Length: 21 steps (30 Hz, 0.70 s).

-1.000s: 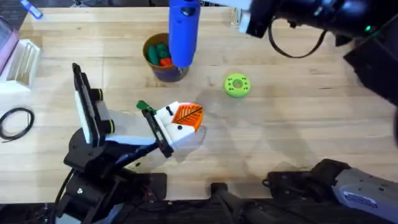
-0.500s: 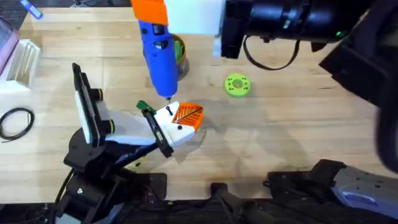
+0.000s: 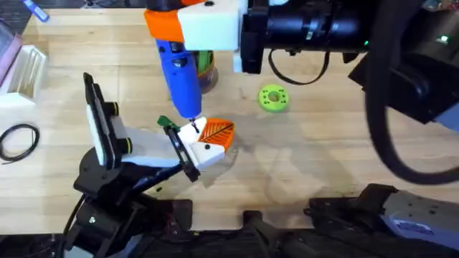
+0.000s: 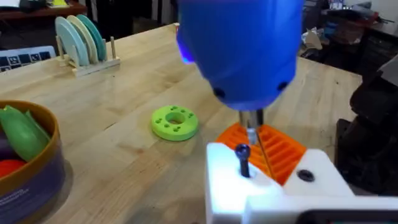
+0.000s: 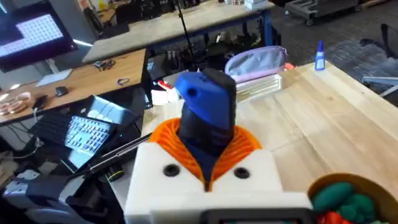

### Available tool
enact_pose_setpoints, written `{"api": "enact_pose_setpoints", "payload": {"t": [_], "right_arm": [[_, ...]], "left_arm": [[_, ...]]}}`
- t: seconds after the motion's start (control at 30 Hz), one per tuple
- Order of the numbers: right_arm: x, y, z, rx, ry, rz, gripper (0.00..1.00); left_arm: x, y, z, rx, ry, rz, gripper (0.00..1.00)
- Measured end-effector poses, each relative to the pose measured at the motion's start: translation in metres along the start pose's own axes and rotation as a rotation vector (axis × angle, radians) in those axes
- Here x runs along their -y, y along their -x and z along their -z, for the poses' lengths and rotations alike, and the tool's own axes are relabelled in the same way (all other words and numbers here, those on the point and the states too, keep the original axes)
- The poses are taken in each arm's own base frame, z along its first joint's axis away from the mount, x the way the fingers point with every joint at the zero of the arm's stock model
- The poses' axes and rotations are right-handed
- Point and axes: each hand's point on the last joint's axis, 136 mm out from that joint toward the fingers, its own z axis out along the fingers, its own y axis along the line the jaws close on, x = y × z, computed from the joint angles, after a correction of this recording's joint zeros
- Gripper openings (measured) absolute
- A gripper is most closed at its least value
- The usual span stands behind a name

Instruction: Pick up the gripper from the table and insert it into the empty holder that is missing its gripper. Then pick up a screw, insert it into the mounting hole, and use the screwdriver to tighten it. Finally, clean up the table by picking up the vegetable and placing it into the bucket.

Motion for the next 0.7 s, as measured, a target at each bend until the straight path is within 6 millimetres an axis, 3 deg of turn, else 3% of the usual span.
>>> {"api": "enact_pose_setpoints", "payload": {"t": [0.7], "right_arm": [[0.0041, -0.0078, -0.0039, -0.020, -0.003, -0.016, 0.020]], "left_arm": [[0.0000, 0.0000, 0.0000, 0.000, 0.000, 0.000, 0.006]]}}
